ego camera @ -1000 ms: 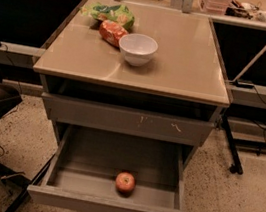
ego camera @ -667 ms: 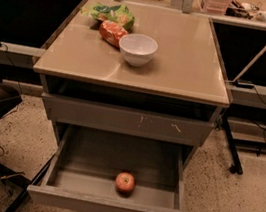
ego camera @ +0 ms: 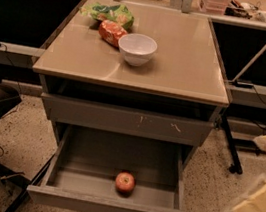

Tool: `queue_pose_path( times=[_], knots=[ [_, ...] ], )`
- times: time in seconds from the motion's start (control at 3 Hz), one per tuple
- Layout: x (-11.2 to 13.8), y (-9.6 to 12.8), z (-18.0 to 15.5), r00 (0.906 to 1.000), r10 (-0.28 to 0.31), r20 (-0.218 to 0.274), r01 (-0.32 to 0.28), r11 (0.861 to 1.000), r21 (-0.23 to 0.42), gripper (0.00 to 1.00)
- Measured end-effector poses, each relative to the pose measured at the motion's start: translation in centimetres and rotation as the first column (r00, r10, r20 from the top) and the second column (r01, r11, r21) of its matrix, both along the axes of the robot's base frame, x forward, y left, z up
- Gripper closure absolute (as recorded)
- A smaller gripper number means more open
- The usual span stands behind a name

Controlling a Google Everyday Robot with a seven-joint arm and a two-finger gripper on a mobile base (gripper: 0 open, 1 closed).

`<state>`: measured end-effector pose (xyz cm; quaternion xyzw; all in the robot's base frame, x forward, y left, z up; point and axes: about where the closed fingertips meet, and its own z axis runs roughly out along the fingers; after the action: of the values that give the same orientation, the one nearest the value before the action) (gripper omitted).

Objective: Pick apple from middle drawer and place on counter

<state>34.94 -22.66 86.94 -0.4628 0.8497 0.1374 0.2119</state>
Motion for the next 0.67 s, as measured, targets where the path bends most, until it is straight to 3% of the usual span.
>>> queue_pose_path(
  times=[0.33, 0.67],
  knots=[
    [0.7, 5.0, -5.8, 0.9998, 0.006, -0.018, -0.006, 1.0, 0.003, 0.0],
    [1.8, 5.6, -6.9, 0.9996, -0.02, 0.022, 0.02, 1.0, 0.002, 0.0]
  ],
)
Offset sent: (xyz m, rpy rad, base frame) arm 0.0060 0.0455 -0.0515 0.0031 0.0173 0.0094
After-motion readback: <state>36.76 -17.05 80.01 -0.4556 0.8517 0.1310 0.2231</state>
